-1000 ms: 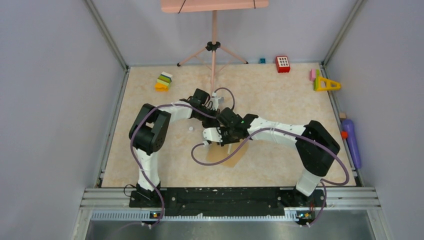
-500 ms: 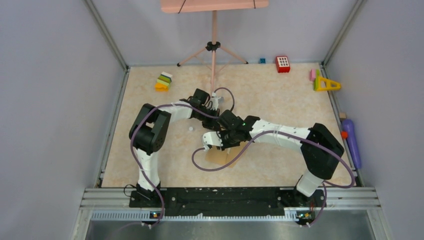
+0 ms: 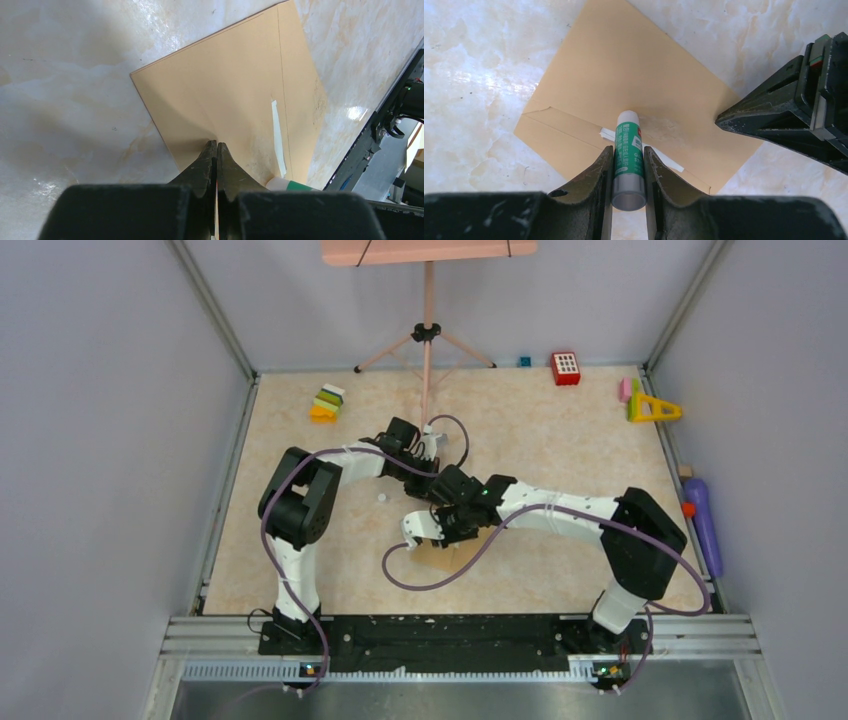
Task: Place the letter into the envelope and seal it
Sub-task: Paint the envelope at the center of the board.
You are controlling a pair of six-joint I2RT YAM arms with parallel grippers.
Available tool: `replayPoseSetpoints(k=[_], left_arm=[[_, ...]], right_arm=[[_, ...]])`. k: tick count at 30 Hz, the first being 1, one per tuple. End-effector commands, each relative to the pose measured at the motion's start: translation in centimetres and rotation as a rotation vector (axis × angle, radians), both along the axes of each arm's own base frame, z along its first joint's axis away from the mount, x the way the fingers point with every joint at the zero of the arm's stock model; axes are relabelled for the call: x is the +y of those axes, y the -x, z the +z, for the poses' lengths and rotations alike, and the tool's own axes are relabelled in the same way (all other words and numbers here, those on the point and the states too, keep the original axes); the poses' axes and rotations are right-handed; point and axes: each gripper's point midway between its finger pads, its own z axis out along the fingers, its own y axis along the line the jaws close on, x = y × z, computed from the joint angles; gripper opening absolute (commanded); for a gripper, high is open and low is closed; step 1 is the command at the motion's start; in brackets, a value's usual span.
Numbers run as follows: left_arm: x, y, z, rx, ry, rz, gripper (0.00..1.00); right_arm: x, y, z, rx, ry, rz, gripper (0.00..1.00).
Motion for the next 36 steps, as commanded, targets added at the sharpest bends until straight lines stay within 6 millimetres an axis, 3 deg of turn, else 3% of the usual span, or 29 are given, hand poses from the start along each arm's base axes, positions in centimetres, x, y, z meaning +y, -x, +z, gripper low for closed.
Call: replayPoseSetpoints(k=[1,20,29,36], left_arm=[[2.4,0.0,-5.3,-0.014,-0.18,0.032,0.0],[2.2,0.2,-5.5,-0.022,-0.19,0.019,0.0],[2.0,0.3,-5.4,-0.028,-0.191,0.007,0.0],[1.9,0.4,-5.5,-0.028,-0.193,0.006,0.0]], right_arm=[[0.6,-1.6,0.2,-0.101,0.004,-0.03,0.0],[-1.9,-6.8,0.2,-0.314,0.104,-0.152,0.0],[-2.0,-8.0,-0.1,-0.371,0.112,-0.179,0.0],[-2.2,-7.9,-0.4,-0.361,0.125,-0.168,0.0]])
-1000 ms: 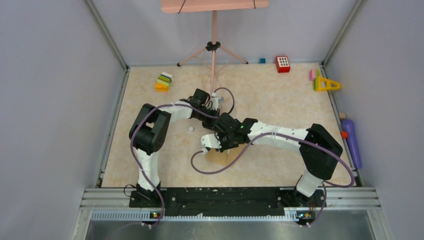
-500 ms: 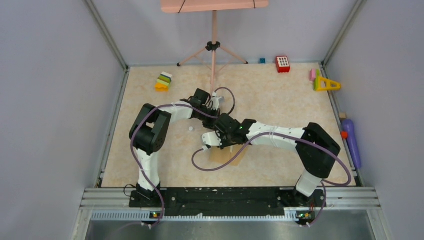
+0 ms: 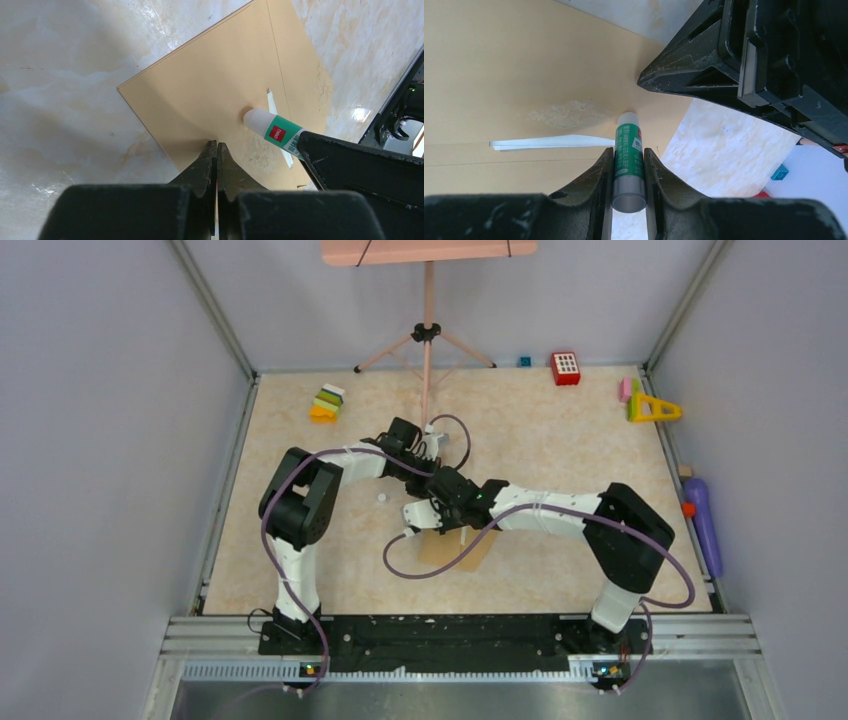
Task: Place the letter into the envelope and seal it
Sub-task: Paint the envelope at the center of the board.
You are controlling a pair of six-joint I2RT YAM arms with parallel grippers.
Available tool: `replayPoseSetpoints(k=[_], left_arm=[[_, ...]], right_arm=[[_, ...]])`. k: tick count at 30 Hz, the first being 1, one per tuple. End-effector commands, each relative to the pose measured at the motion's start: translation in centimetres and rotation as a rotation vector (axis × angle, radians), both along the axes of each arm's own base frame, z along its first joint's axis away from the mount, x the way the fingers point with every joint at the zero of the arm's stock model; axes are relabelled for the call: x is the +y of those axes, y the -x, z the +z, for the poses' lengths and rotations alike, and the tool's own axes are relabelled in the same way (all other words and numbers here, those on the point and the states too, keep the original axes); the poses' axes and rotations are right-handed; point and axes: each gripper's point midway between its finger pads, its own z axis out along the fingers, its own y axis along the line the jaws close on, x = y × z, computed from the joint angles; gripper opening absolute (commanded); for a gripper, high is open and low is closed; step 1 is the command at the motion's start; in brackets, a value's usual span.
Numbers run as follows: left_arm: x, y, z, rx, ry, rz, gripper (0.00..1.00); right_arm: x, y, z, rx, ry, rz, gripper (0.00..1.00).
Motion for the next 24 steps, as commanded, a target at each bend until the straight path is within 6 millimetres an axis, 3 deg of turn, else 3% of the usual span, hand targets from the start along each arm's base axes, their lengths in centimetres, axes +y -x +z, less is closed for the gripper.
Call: replayPoseSetpoints(k=[1,11,24], left_arm=[[2.3,0.5,-5.5,-0.009,-0.191,0.014,0.0],[2.4,0.4,-5.7,-0.012,-0.207,0.021,0.0],[2.3,0.5,-5.7,-0.014,-0.211,0.016,0.0]], right_arm=[[-0.3,-0.2,-0.2,0.003,0.013,0.002,0.0],[0.5,3.4,0.3,0.147,-0.014,0.109,0.0],[1.8,4.4,0.4,0.176,-0.05,0.148,0.0]])
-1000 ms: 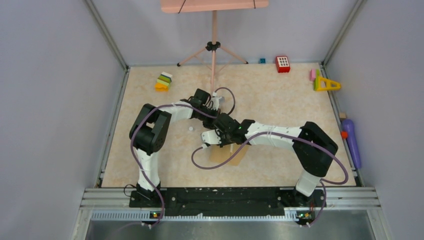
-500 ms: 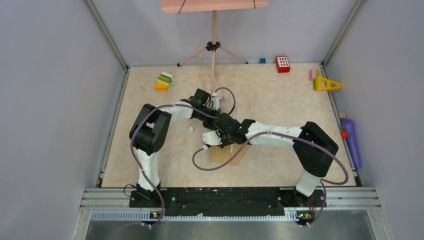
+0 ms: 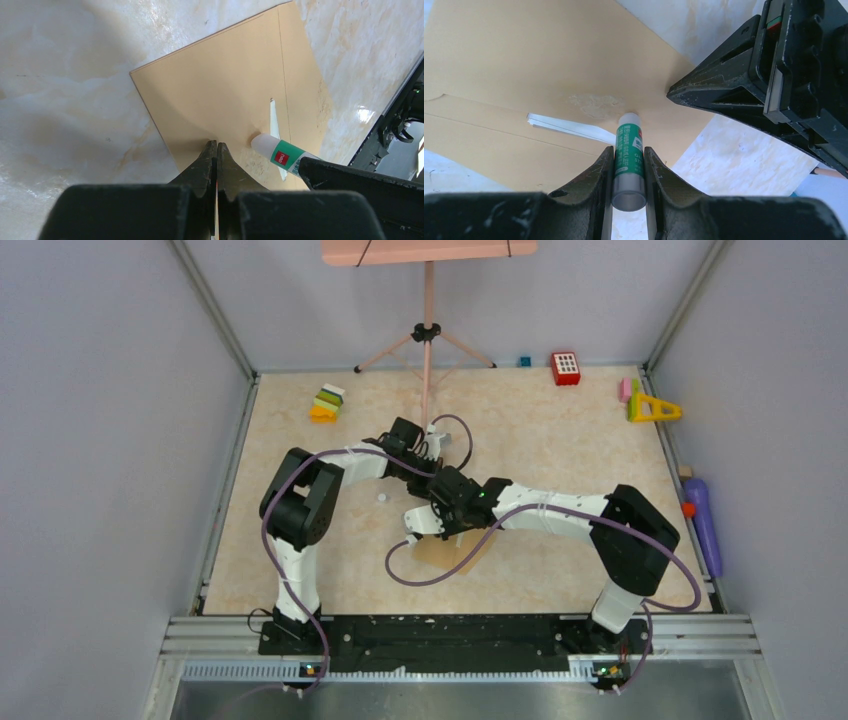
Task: Place the letter into the envelope and seal it
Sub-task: Paint the envelope at the center of the board.
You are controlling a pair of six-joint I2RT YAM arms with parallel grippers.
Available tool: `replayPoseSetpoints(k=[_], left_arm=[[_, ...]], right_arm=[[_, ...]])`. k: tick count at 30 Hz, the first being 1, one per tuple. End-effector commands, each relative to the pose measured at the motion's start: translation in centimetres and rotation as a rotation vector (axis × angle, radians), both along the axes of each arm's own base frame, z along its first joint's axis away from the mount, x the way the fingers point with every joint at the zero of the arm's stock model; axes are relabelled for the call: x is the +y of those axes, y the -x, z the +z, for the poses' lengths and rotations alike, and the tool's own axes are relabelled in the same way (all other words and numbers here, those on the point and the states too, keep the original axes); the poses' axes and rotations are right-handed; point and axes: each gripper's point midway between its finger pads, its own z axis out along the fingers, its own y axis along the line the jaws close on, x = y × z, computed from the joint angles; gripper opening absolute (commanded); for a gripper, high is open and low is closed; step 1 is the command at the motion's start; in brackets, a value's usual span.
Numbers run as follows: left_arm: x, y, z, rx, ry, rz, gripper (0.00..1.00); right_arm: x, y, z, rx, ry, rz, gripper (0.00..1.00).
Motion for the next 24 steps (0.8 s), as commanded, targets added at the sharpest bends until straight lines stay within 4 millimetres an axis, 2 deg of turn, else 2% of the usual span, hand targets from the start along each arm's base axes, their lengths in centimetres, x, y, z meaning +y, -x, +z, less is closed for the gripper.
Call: replayPoseSetpoints(k=[1,14,24], left_arm=[[2.5,0.6,-5.7,0.0,-0.203,0.018,0.0],[2.5,0.6,-5.7,-0.006,-0.209,0.015,0.0],[2.4,0.7,-5.7,-0.01,-0.21,0.01,0.0]], right_arm=[[1.5,2.1,0.6,0.075,-0.049,0.057,0.0],[2.4,4.2,0.4,0.147,-0.064,0.116,0.0],[4.3,4.0,1.2,0.133,-0.129,0.116,0.0]])
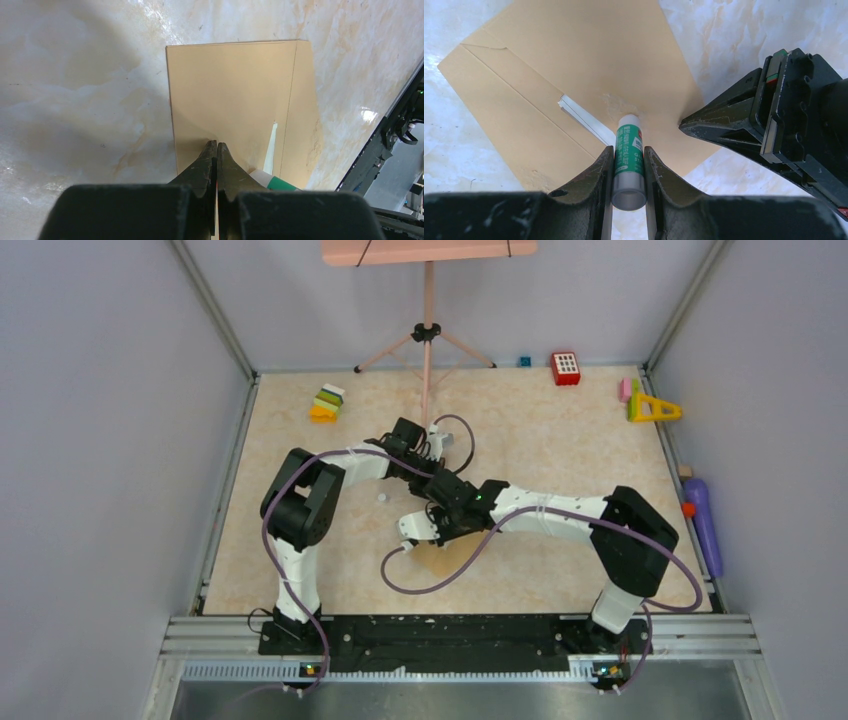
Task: Place the letter into the envelope and seal it
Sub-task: Paint the envelope at the center of the board.
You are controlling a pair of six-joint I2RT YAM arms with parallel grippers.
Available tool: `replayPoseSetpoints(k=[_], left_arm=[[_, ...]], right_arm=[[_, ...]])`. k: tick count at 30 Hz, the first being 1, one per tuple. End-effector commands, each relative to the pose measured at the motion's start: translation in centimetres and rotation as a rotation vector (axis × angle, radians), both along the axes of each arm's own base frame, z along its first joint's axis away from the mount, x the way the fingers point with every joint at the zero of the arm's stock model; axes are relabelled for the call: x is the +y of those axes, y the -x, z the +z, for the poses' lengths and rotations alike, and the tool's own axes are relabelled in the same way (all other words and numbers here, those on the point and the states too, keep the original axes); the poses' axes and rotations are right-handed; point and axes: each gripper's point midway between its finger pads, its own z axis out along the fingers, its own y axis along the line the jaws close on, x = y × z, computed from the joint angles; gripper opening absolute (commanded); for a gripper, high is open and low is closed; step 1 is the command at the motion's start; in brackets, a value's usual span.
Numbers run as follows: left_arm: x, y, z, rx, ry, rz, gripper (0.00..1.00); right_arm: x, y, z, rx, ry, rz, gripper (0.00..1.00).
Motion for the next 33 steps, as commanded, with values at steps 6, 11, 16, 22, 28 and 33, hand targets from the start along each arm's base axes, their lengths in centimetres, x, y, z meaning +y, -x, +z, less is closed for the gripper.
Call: replayPoseSetpoints(k=[6,11,16,22,28,33], left_arm=[[2.7,0.8,-5.7,0.006,-0.204,0.015,0.0],[2.7,0.7,-5.7,0.004,-0.205,0.014,0.0],[2.6,0.8,-5.7,0.005,-0.203,0.011,0.0],[2.5,0.8,-5.8,0.005,-0.204,0.008,0.0],[2.5,0.9,-5.8,0.006,-0.204,0.006,0.0],[2.4,0.9,-5.8,0.005,-0.204,0.002,0.0]], right_arm=[[3.0,2.8,1.0,0.093,-0.085,0.07,0.0],[3.6,3.0,1.0,0.098,-0.099,0.071,0.0],[4.6,2.5,1.6,0.082,-0.142,0.052,0.0],[5.2,2.2,1.5,0.078,-0.152,0.036,0.0],[5.5,1.9,1.4,0.07,-0.162,0.017,0.0],[5.7,1.1,1.5,0.037,-0.166,-0.012,0.0]])
